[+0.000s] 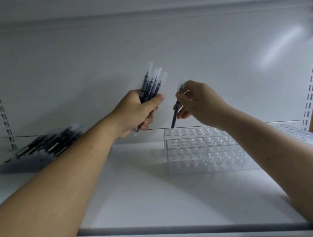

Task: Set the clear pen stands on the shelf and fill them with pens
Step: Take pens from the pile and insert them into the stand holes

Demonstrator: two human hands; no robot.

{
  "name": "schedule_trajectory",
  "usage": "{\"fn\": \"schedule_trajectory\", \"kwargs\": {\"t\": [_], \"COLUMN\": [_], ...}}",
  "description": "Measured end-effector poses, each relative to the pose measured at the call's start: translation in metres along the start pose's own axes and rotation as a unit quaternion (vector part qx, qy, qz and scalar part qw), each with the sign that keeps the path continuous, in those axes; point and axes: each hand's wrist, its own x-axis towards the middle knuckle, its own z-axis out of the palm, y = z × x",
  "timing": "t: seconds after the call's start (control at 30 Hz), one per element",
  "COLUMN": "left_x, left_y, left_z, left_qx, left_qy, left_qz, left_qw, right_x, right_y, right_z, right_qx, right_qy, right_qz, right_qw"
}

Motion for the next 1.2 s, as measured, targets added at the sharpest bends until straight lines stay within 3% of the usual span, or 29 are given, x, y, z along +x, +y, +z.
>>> {"fn": "schedule_trajectory", "kwargs": {"t": [0.43, 0.77, 0.83, 0.9, 1.0, 1.2], "left_x": [-0.002, -0.004, -0.005, -0.007, -0.008, -0.010], "left_y": [0.001, 0.002, 0.003, 0.006, 0.008, 0.009], "left_z": [0.000, -0.002, -0.002, -0.001, 0.001, 0.006], "left_qx": [-0.022, 0.002, 0.020, 0.028, 0.033, 0.036], "left_qy": [-0.032, -0.035, -0.038, -0.041, -0.045, -0.059], "left_qz": [0.000, 0.009, 0.016, 0.020, 0.023, 0.027], "left_qw": [0.999, 0.999, 0.999, 0.999, 0.998, 0.997], "right_x": [-0.004, -0.005, -0.004, -0.005, -0.011, -0.013], "right_y": [0.002, 0.007, 0.003, -0.004, -0.013, -0.008], "right_z": [0.013, -0.004, -0.010, -0.017, -0.020, -0.010], "right_qx": [-0.155, -0.173, -0.139, -0.033, 0.141, 0.184], "right_qy": [-0.134, -0.101, -0.022, 0.036, -0.009, -0.031], "right_qz": [0.010, 0.008, -0.017, -0.028, -0.013, 0.020], "right_qw": [0.979, 0.980, 0.990, 0.998, 0.990, 0.982]}}
